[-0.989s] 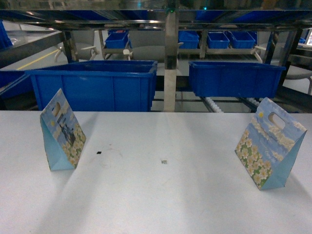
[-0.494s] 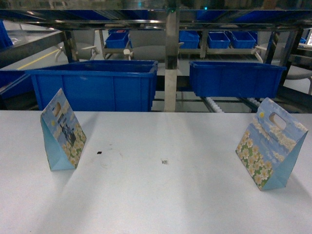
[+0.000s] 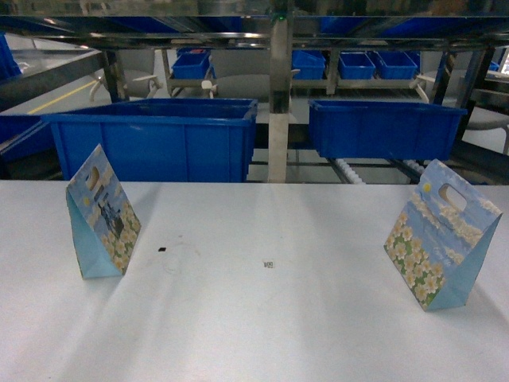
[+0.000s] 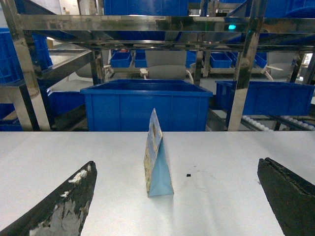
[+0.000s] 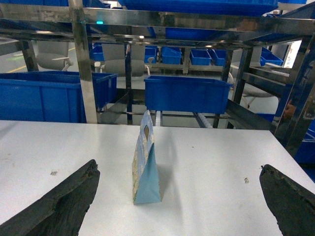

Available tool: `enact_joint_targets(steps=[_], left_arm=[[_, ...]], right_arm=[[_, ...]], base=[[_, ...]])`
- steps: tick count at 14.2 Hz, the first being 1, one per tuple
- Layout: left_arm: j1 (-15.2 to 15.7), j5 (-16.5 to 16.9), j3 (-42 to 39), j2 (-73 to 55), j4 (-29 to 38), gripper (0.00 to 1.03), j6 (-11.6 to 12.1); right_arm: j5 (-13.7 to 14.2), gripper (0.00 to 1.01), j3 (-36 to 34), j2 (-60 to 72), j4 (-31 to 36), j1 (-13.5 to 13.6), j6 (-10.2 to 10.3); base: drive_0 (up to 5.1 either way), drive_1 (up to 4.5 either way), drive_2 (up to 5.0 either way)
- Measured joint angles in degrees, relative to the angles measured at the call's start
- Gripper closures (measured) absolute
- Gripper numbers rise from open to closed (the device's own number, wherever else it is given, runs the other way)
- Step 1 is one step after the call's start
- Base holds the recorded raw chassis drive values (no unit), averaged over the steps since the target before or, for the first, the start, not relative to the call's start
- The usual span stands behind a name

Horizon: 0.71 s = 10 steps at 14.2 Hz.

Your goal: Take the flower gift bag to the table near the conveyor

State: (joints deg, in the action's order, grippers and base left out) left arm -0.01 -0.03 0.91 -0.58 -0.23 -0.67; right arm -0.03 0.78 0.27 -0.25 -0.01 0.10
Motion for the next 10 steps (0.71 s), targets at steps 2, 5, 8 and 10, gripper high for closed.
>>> enact_joint_targets(steps=[2,5,8,10], left_arm=[[0.0,0.0,0.0,0.0,0.0,0.05,0.02],[0.0,0.0,0.0,0.0,0.0,0.05,0.02],[0.0,0.0,0.0,0.0,0.0,0.05,0.02],[0.0,0.0,0.0,0.0,0.0,0.05,0.02]], right_arm=[[0.0,0.03,0.0,-0.02,0.0,0.0,-0.02],[0.0,0.03,0.0,-0.02,0.0,0.0,0.0],[0.0,0.03,0.0,-0.02,0.0,0.0,-0.02],[0.0,0.03,0.0,-0.02,0.0,0.0,0.0]], base=[[0.0,0.0,0.0],[0.0,0.0,0.0],[0.0,0.0,0.0],[0.0,0.0,0.0]])
